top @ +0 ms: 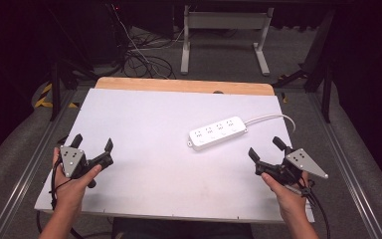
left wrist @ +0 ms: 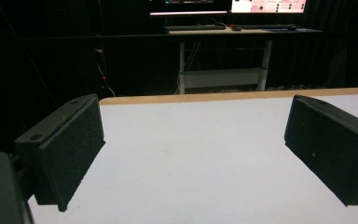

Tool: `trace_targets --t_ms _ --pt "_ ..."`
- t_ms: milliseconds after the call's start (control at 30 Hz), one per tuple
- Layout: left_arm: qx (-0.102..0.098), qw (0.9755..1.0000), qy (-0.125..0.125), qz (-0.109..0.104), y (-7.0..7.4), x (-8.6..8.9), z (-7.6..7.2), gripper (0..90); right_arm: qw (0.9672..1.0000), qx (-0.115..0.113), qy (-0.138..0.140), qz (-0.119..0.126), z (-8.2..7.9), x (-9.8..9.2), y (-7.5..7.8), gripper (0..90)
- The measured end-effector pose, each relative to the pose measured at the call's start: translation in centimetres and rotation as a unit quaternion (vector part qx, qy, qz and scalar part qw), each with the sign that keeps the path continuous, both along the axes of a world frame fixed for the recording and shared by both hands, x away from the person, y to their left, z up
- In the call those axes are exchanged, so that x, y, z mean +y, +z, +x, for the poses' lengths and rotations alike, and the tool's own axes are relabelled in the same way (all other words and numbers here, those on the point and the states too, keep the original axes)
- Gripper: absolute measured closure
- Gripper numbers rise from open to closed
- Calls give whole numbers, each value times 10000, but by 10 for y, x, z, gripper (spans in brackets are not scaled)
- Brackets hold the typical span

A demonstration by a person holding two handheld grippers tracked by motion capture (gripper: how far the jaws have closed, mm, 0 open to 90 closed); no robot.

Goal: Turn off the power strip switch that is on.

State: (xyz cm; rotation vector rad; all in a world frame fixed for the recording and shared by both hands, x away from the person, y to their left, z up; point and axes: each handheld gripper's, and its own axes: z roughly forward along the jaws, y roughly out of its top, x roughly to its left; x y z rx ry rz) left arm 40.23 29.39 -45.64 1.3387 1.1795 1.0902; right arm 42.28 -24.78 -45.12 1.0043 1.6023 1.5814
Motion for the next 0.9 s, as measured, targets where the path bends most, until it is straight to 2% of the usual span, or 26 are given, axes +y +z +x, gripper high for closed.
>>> trace_targets --t_ms 900 --pt "15 10000 -3 15 -1 0 1 53 10000 26 44 -81 1 1 -2 58"
